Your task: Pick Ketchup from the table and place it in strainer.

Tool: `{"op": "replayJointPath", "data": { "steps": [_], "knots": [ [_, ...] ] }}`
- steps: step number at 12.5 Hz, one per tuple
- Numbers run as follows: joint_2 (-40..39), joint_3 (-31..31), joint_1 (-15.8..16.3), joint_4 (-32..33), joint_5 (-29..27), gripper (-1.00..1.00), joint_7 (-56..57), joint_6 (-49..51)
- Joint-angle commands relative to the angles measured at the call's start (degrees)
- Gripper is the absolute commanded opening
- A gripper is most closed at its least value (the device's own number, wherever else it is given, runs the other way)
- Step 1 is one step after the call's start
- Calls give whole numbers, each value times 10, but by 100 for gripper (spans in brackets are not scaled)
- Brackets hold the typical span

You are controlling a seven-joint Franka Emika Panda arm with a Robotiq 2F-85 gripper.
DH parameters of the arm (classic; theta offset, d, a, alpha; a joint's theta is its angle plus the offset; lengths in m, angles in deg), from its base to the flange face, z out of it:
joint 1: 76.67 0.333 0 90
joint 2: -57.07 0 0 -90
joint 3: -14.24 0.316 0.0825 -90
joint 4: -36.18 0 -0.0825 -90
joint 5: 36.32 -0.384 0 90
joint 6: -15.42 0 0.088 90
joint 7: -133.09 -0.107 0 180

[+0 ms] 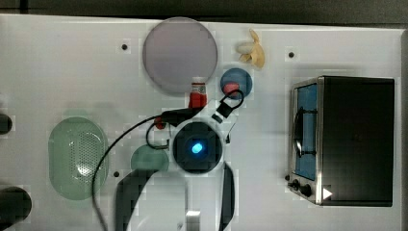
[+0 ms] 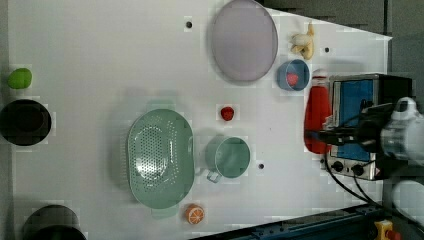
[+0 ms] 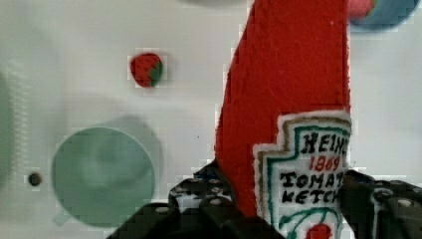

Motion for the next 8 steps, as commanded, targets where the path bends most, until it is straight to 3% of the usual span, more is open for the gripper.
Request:
{"op": "replayJointPath", "data": {
  "steps": [1, 8],
  "knots": [
    [26, 45, 24, -17, -2, 24, -43, 41],
    [-17, 196, 55, -50, -52, 24, -294, 20]
  ]
}}
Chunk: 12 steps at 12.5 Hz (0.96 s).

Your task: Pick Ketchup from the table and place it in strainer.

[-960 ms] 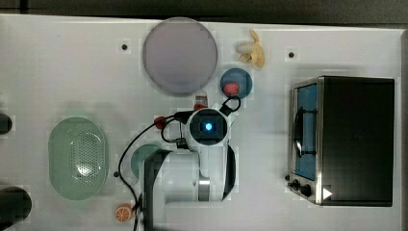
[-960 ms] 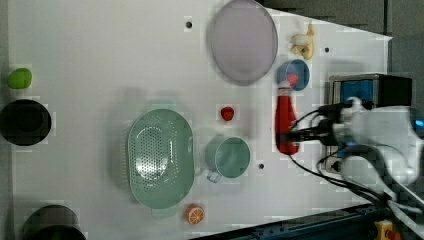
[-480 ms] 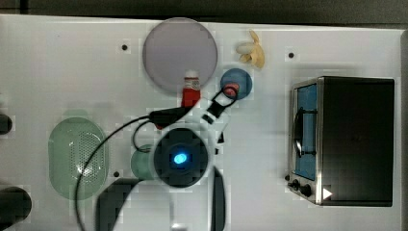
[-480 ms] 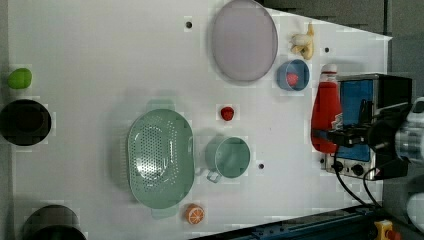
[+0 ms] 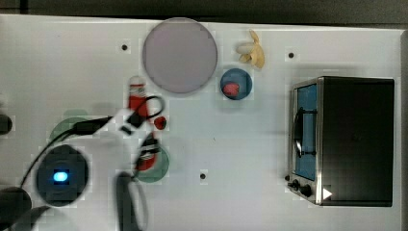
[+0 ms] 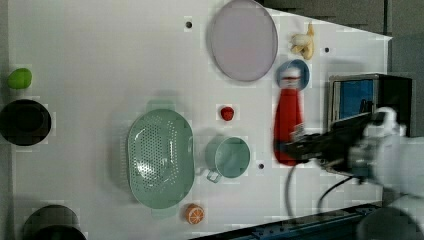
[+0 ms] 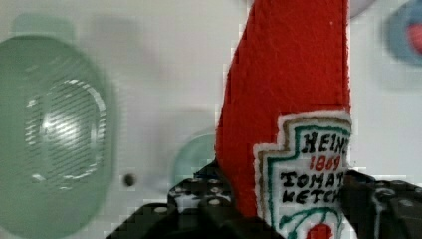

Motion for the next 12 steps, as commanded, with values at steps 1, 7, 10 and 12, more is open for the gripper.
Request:
{"op": "replayJointPath", "data": {
  "steps": [1, 7, 10, 12],
  "knots": [
    [-44, 58, 21, -8, -29, 24, -163, -38],
    [-177, 142, 25, -10, -29, 24, -294, -202],
    [-253, 159, 33, -10, -28, 24, -335, -286],
    [-289, 159, 40, -10, -27, 29, -337, -305]
  ]
}}
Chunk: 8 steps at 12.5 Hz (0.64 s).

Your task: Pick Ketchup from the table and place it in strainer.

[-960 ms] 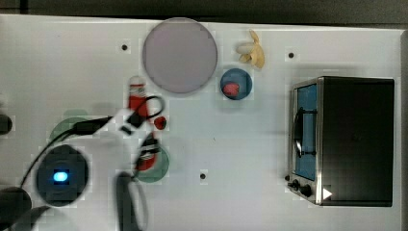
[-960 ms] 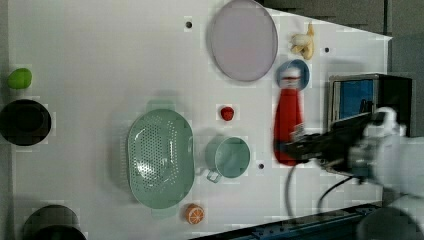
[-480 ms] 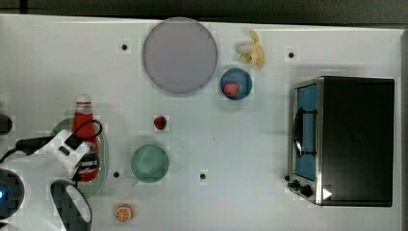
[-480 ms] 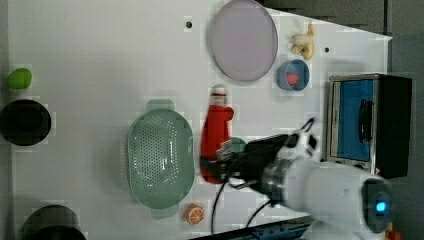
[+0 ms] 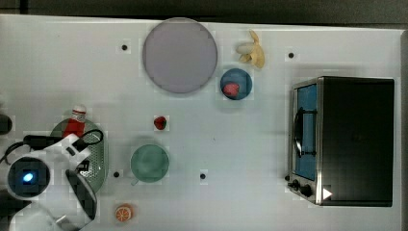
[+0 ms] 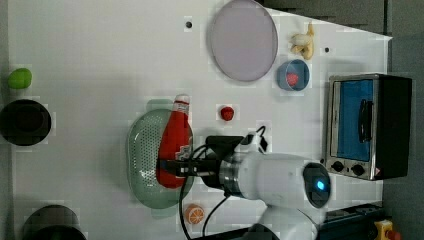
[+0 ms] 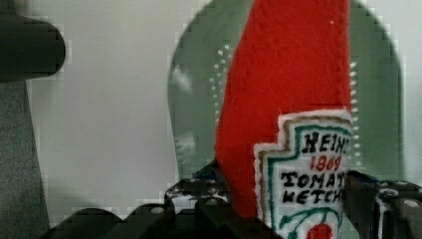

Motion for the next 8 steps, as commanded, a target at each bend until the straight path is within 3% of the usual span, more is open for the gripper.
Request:
{"op": "replayJointPath", "data": {
  "steps": [1, 3, 6, 8],
  "knots": [
    [-22, 3, 1, -9, -4, 49, -46, -14],
    [-34, 2, 1, -11, -4, 93, -46, -21],
    [-15, 0, -7, -25, -5, 100, -49, -23],
    [23, -9, -32, -40, -13, 100, -49, -17]
  ]
}}
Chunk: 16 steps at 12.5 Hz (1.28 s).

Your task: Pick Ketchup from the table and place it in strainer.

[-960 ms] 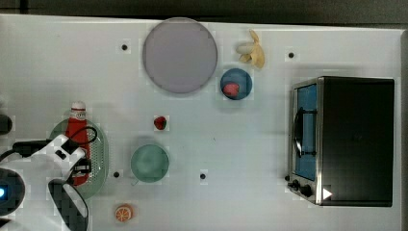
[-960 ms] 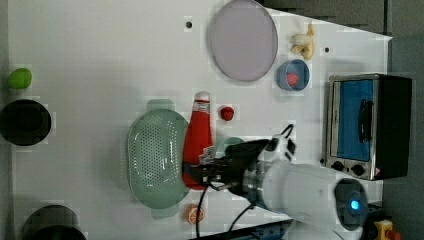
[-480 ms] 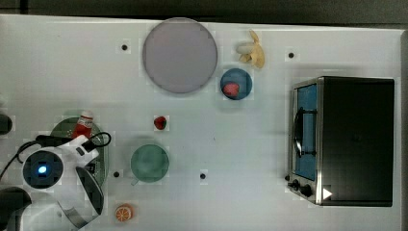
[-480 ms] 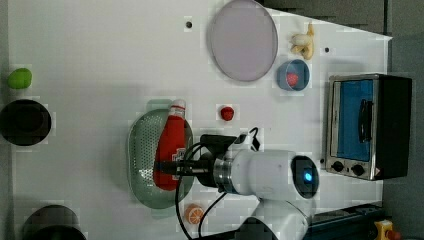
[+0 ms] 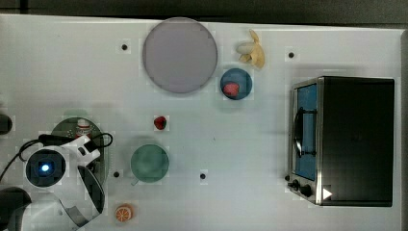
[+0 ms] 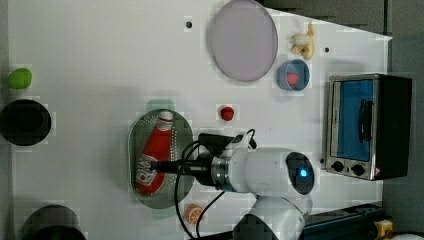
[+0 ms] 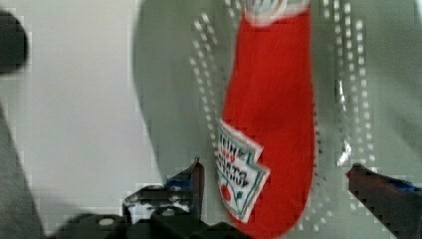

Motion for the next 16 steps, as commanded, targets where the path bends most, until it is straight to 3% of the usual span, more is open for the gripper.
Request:
{"op": "replayJointPath", "data": {
  "steps": [1, 5, 9, 13, 16],
  "knots": [
    [88, -8, -48, -49, -11, 100, -28, 12],
    [168, -62, -111, -94, -19, 100, -28, 144],
    [218, -182, -159, -185, -33, 100, -25, 346],
    [233, -291, -168, -285, 7, 100, -25, 519],
    [233, -299, -168, -331, 67, 100, -25, 553]
  ]
}}
